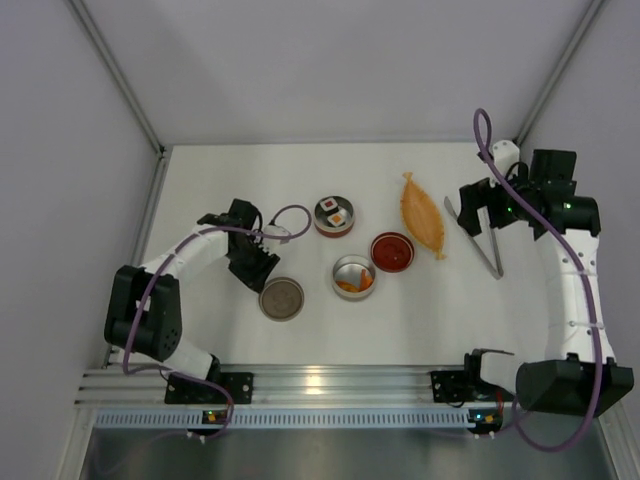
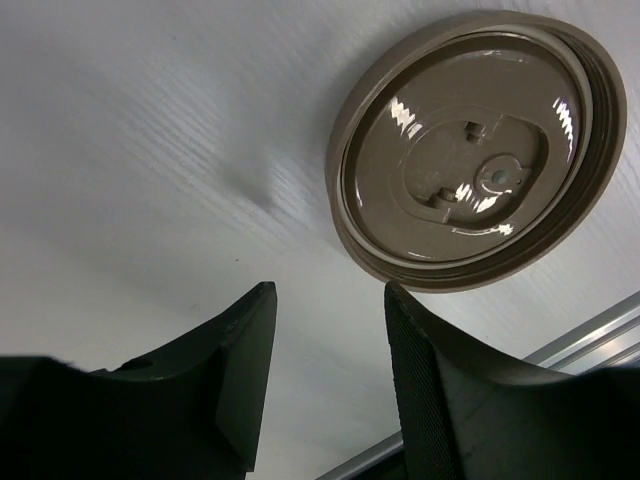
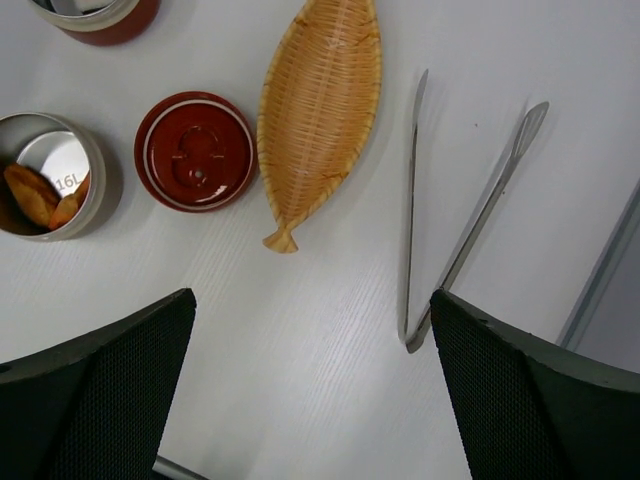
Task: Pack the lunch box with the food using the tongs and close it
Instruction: Pick up the box lid from the center of the board.
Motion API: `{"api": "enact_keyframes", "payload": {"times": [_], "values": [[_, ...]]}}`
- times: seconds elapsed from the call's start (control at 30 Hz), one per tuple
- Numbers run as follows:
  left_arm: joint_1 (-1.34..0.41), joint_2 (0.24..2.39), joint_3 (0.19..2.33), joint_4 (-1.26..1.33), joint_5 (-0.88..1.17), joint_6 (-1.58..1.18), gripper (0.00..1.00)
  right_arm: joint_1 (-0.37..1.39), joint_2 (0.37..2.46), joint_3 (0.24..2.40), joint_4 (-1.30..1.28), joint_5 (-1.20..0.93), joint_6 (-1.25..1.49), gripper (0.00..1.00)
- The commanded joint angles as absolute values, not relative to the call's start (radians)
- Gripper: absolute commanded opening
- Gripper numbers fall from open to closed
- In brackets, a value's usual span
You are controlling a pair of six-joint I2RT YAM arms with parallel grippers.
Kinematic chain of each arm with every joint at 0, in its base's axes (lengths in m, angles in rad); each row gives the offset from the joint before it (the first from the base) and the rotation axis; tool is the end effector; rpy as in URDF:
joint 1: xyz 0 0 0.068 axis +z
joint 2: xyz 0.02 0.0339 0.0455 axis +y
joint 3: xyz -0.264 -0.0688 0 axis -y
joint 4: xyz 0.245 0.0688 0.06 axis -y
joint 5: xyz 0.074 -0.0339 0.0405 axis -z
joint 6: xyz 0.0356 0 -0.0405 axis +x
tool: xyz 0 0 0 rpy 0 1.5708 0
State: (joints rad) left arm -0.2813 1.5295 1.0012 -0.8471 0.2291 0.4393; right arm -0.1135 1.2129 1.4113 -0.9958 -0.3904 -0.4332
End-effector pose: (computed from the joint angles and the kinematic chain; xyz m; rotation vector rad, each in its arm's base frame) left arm 0.2591 -0.0833 0.1990 1.0578 2.7146 -0.3116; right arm 0.2306 -0.0127 0.3914 -0.5473 2.2348 0.1845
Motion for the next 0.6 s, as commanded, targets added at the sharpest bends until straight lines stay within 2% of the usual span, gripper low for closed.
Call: {"api": "enact_keyframes", "payload": {"times": [0.0, 0.23, 0.57], "values": [[-0.310, 1.568, 1.034, -0.796, 0.216, 0.413, 0.51, -0.100, 1.105, 1.372, -0.885, -0.411, -0.433, 1.00], [-0.316, 1.635, 1.058, -0.770, 0.258, 0.384, 0.46, -0.098, 1.031, 1.341, -0.831, -0.422, -0.440, 0.99], [-0.339, 1.700, 1.048, -0.709, 0.233, 0.353, 0.27, -0.071, 1.058, 1.327, -0.882, -0.486, -0.496, 0.99]]}}
